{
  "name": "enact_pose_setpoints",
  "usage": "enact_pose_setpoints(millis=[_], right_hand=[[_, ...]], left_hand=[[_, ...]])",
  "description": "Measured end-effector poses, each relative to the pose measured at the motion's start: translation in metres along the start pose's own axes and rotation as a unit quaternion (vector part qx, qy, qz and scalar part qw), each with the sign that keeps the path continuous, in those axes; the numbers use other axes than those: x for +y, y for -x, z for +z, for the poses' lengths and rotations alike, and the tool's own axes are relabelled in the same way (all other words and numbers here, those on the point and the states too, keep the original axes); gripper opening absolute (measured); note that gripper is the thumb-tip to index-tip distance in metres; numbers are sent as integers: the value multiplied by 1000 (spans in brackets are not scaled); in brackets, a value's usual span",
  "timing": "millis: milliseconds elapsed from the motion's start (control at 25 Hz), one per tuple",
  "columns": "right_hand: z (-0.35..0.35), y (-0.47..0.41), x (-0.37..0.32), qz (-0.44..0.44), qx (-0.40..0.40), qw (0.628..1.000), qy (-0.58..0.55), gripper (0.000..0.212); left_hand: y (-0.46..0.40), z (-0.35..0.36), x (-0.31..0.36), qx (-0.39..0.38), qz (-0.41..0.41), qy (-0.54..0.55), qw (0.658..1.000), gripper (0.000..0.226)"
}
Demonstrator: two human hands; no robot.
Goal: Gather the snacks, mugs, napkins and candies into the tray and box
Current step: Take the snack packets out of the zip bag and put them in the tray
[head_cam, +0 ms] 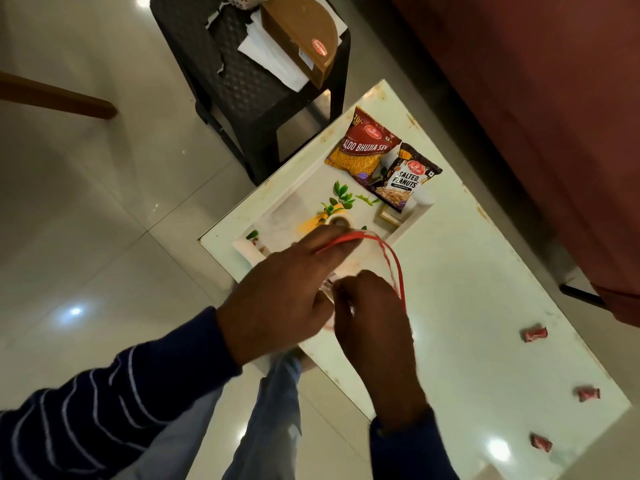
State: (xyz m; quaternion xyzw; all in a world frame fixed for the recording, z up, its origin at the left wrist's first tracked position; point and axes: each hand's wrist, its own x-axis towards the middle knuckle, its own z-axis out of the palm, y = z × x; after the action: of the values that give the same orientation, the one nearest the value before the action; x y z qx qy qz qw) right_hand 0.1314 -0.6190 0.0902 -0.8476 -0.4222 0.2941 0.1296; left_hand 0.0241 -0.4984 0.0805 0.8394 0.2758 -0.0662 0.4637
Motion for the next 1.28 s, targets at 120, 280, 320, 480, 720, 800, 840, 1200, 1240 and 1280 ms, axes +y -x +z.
enact_pose_setpoints(millis=[120, 280, 320, 480, 720, 800, 840, 1200, 1240, 1280], right_hand=[[-36, 19, -5, -29, 113, 979, -169, 11], [-63, 13, 6, 181, 180, 757, -602, 26], [-63, 3, 12, 211, 179, 725, -630, 30], [-55, -34, 18, 251, 142, 682, -672, 36], [-33, -61, 28, 198, 32, 614, -764, 47], [-19, -77, 35, 165, 16, 629, -759, 52], [-11, -86, 40, 150, 16, 646, -748, 55], [53, -165, 118, 223, 54, 805, -547, 59], [59, -171, 124, 227, 54, 807, -543, 56], [64, -177, 129, 228, 53, 805, -545, 54]], left_hand=[[-8, -14, -9, 23, 1, 2, 1000, 71], [-8, -25, -25, 11, -17, -5, 1000, 74], [-6, -25, -25, 1, -22, -9, 1000, 75], [10, -16, -25, -28, -25, -20, 999, 75], [29, -3, -27, -90, -48, -47, 994, 72], [32, 2, -25, -115, -46, -50, 991, 70], [33, 3, -23, -130, -42, -46, 990, 69], [21, 12, -4, -154, 1, -3, 988, 67], [18, 13, -3, -154, 0, -1, 988, 67], [15, 13, -2, -154, -3, -2, 988, 68]])
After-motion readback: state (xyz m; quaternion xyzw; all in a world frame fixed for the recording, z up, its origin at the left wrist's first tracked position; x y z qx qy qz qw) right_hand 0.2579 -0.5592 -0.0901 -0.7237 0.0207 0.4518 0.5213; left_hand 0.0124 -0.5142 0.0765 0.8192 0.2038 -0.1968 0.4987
